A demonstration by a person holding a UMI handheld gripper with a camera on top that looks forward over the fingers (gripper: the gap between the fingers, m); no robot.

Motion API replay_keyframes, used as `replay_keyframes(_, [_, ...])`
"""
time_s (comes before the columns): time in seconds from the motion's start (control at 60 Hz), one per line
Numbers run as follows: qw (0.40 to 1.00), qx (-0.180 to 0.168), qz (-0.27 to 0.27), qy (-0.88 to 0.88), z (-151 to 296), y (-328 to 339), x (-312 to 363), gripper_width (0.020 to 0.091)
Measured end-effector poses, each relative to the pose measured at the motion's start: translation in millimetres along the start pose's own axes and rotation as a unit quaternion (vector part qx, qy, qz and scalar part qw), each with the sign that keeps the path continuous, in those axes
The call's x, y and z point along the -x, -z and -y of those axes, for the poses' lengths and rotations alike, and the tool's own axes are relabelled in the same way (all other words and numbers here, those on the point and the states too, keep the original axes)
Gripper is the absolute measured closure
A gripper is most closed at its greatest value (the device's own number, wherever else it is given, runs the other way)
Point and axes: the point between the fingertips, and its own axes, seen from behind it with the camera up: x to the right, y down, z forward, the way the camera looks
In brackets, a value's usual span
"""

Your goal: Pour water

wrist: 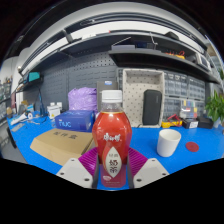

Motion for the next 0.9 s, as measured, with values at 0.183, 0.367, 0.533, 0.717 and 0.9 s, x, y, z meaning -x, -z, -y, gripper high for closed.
replay_keyframes(0.183, [1.0, -0.018, -0.015, -0.005, -1.0, 1.4, -2.0, 0.0831])
replay_keyframes(0.367, [1.0, -0.017, -0.014, -0.007, -0.1, 0.7, -3.1, 0.0851])
replay_keyframes(0.533, [0.997, 0.0, -0.026, -0.069, 6.0, -4.5, -17.8, 0.0851])
replay_keyframes(0.717, [0.977, -0.026, -0.031, -0.207, 54.2, -23.3, -42.2, 0.0839])
replay_keyframes(0.9, [0.908, -0.04, 0.009, -0.416, 81.2, -57.0, -54.3, 0.0839])
